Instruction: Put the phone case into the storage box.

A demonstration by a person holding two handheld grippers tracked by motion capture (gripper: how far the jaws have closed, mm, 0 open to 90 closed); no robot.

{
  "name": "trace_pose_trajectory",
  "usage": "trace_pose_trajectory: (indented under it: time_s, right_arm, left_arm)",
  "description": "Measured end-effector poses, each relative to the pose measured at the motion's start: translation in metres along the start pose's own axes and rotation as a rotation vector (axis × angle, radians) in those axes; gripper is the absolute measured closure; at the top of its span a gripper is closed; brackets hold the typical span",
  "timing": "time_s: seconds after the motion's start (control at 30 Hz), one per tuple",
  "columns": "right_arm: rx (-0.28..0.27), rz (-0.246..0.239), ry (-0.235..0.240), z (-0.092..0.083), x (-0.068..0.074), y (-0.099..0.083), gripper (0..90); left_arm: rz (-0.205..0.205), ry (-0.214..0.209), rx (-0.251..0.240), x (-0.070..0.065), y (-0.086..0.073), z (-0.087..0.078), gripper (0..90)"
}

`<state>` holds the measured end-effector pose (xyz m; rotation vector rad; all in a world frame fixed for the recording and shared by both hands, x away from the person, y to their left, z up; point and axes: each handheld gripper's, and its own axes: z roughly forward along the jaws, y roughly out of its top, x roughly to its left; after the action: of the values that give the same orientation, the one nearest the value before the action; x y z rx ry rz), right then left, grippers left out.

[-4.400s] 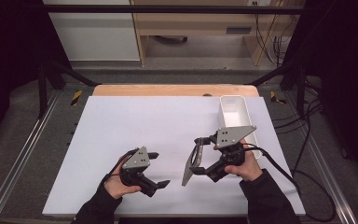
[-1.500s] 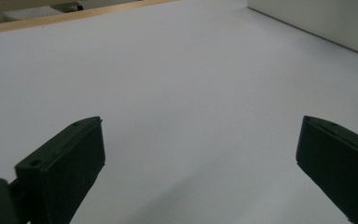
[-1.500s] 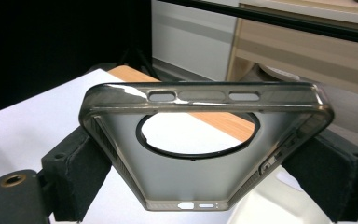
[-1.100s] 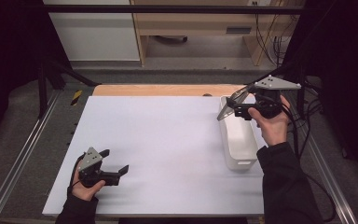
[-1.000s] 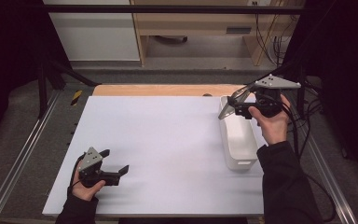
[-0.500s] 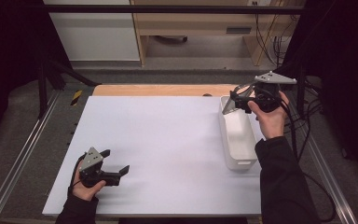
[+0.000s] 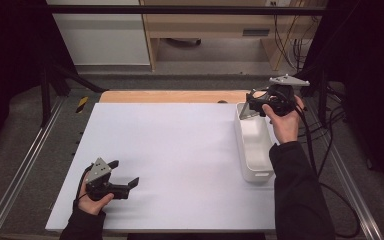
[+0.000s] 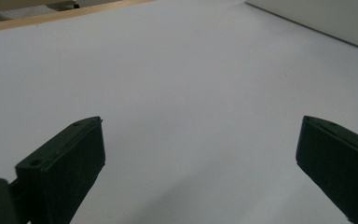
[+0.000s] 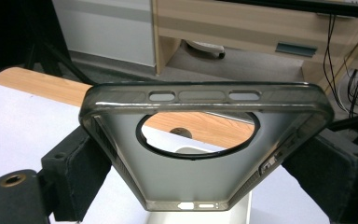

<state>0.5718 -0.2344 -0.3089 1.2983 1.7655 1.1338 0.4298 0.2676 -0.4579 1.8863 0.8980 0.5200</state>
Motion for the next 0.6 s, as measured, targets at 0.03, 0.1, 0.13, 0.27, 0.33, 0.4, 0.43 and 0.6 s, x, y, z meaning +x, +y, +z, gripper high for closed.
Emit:
trace_pose_trajectory:
  time_s: [0.03, 0.1, 0.13, 0.27, 0.33, 0.4, 0.43, 0.6]
  right_arm:
    - [0.003, 0.004, -0.004, 0.002, 0.0, -0.001, 11.7]
    - [0.006, 0.006, -0.016, 0.006, -0.001, -0.002, 11.7]
    - [0.007, 0.007, -0.022, 0.008, -0.001, -0.002, 11.7]
    - [0.016, 0.013, -0.035, 0.014, -0.002, -0.004, 11.7]
    - [0.017, 0.019, -0.04, 0.017, -0.003, -0.005, 11.6]
    - [0.019, 0.022, -0.048, 0.02, -0.003, -0.007, 11.6]
    - [0.022, 0.023, -0.051, 0.022, -0.003, -0.007, 11.6]
    - [0.037, 0.031, -0.071, 0.033, -0.002, -0.01, 11.6]
  left_arm:
    - [0.002, 0.0, 0.001, 0.0, 0.0, 0.0, 0.8]
    - [0.001, 0.0, 0.001, 0.0, 0.0, 0.0, 0.8]
    - [0.0, 0.0, 0.0, 0.001, 0.0, 0.0, 0.8]
    - [0.003, -0.001, 0.001, 0.0, 0.0, 0.0, 0.8]
    - [0.003, -0.001, 0.004, 0.0, 0.0, 0.001, 0.8]
    - [0.003, -0.001, 0.006, 0.0, -0.001, 0.002, 0.8]
    - [0.003, -0.001, 0.006, 0.0, -0.001, 0.002, 0.8]
    - [0.009, -0.002, 0.009, 0.001, -0.001, 0.002, 0.8]
